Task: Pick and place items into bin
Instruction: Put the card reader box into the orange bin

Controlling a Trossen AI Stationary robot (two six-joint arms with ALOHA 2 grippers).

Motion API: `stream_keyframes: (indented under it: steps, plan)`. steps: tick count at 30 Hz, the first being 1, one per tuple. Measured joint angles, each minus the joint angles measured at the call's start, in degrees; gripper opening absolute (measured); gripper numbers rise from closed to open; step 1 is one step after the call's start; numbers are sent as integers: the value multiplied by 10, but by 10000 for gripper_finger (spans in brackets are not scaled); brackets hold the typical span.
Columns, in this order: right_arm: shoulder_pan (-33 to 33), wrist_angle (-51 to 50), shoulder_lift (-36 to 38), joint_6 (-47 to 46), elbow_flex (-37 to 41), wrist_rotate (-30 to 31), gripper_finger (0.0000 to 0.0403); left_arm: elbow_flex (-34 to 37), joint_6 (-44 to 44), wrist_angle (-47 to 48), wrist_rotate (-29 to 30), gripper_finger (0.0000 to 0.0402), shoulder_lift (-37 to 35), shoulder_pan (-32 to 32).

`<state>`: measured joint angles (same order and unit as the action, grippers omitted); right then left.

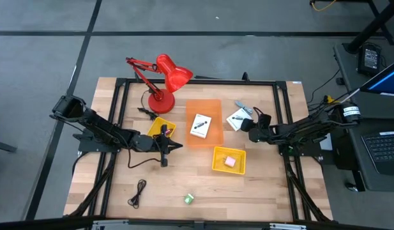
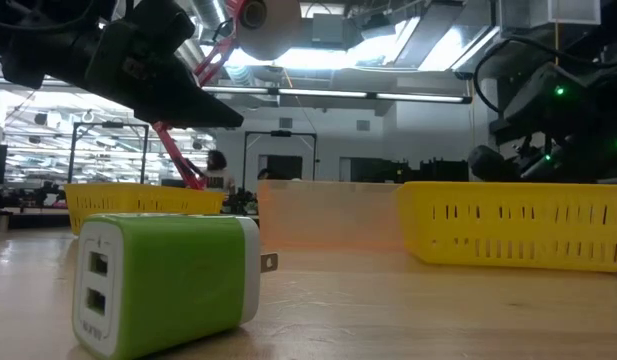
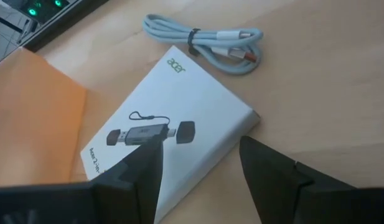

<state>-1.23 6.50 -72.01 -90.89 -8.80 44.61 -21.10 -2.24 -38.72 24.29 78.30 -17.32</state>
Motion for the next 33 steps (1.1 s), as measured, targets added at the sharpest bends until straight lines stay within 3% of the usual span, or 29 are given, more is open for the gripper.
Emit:
stream_keyframes:
  steps: [14, 33]
  plan:
    - [0, -3, 46, 90, 1, 4, 194, 0, -5, 0, 0, 4, 0, 0]
    - [0, 1, 194, 359, 1, 9, 194, 0, -27, -47, -1, 4, 0, 0]
